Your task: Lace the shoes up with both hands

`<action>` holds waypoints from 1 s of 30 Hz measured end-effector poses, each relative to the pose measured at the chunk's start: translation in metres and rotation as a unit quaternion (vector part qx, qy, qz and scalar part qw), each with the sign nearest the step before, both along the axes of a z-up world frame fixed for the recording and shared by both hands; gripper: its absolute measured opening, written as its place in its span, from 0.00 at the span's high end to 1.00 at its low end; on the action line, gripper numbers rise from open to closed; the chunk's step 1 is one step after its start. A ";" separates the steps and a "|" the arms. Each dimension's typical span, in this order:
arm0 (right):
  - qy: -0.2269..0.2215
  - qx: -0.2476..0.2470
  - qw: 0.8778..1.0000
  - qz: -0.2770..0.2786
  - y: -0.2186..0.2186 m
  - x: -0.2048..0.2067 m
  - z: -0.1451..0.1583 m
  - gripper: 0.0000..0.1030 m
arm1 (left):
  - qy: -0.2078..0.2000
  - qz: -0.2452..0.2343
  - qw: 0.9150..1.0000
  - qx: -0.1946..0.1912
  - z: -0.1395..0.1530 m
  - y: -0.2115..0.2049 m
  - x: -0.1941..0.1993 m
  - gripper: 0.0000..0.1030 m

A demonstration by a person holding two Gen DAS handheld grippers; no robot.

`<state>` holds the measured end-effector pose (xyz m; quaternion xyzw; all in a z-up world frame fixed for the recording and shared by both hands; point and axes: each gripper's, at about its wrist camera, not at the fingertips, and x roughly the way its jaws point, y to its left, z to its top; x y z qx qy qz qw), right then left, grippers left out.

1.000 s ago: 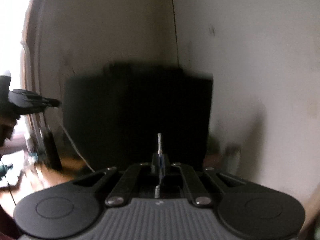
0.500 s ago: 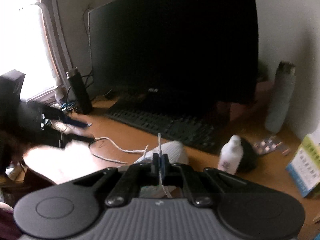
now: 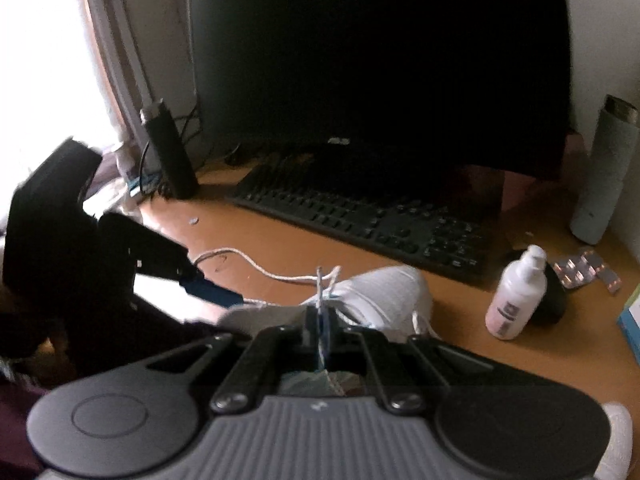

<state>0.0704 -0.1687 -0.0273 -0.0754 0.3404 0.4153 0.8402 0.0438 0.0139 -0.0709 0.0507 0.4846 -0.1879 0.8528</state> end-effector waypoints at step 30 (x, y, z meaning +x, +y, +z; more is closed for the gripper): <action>-0.098 -0.047 0.993 0.050 0.020 -0.045 0.008 0.98 | -0.028 0.117 0.961 -0.250 0.049 0.026 -0.001 0.73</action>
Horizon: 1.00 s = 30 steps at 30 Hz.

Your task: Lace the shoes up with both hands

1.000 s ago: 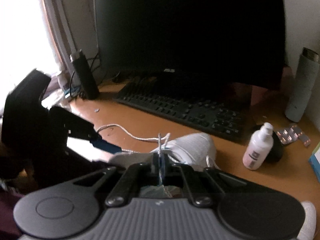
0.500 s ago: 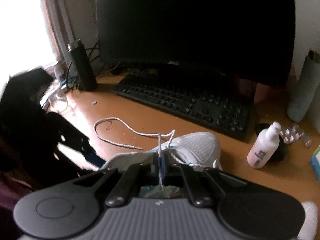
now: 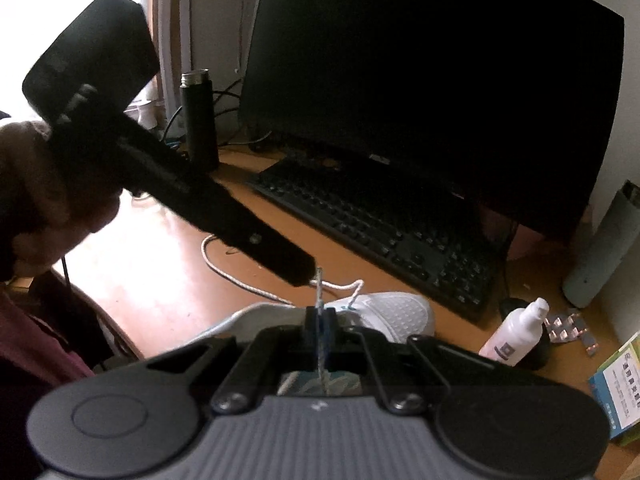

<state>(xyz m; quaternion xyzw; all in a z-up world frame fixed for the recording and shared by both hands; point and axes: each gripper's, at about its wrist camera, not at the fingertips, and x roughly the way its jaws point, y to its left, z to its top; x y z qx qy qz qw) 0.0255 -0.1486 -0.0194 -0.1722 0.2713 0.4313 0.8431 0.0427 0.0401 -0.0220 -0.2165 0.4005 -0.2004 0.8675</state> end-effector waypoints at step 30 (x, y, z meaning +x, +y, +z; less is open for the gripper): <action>0.014 -0.029 0.999 0.003 0.026 -0.001 0.002 0.97 | -0.016 -0.028 0.999 0.008 -0.001 -0.001 -0.012 1.00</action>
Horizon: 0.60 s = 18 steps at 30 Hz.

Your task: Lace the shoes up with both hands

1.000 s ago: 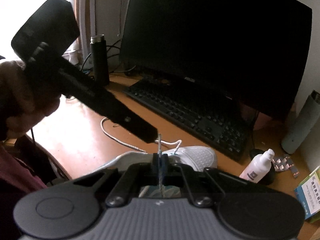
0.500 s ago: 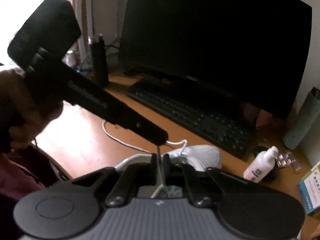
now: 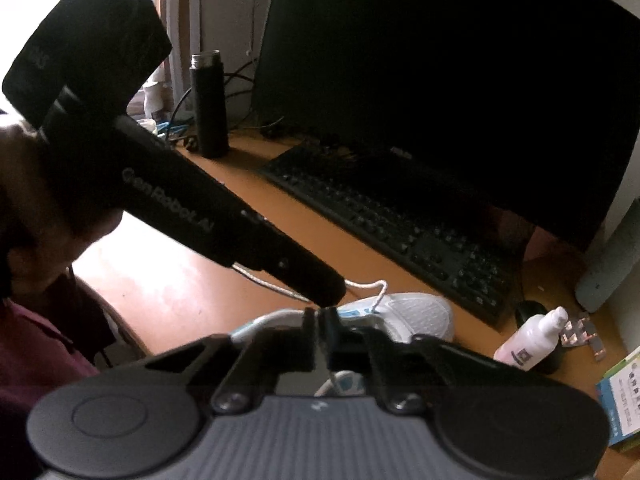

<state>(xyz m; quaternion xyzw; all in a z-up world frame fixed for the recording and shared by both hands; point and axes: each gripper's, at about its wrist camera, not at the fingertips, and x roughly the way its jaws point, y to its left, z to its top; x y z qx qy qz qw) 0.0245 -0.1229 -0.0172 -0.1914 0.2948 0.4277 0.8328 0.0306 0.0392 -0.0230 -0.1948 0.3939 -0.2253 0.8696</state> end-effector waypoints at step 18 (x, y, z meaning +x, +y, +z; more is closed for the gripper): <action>0.084 -0.120 0.989 -0.005 0.030 0.067 -0.040 0.97 | -0.050 -0.071 0.972 0.220 -0.039 -0.031 0.004 0.83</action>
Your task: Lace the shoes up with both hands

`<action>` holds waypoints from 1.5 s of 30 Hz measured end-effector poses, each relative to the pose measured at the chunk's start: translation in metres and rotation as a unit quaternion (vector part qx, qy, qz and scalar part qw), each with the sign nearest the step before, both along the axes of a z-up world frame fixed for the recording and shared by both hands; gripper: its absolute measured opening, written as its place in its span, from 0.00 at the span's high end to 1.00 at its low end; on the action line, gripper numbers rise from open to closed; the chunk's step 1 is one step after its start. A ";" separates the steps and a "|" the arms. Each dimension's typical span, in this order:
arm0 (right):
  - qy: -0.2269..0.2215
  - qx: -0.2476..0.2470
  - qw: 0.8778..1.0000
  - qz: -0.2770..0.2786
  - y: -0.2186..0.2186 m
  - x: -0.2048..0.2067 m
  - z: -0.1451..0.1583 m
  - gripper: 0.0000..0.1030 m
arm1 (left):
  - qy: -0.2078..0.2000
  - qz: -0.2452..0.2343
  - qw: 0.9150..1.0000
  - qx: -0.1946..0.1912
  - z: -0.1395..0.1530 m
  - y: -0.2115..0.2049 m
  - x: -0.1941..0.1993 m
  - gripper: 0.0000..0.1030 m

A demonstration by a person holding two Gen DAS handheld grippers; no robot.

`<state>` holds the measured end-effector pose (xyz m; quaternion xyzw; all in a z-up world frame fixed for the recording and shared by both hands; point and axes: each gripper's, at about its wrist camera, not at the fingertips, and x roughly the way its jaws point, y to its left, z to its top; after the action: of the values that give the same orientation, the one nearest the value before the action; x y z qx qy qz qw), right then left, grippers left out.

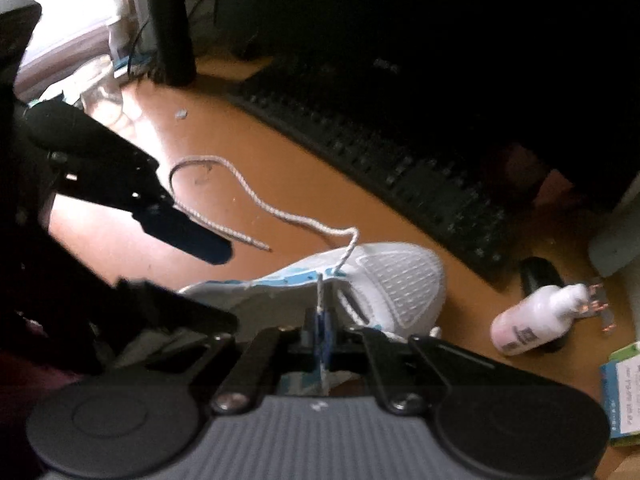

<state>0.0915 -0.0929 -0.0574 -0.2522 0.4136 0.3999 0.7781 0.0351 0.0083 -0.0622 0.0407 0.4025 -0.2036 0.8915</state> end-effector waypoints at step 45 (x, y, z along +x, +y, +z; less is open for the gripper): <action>0.006 0.019 1.000 0.010 0.014 0.017 -0.013 0.97 | 0.025 0.032 0.999 -0.036 0.013 0.015 0.004 0.92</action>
<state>0.1087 -0.0788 -0.0704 -0.2392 0.4079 0.4174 0.7760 0.0390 0.0235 -0.0494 -0.0095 0.4183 -0.1901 0.8881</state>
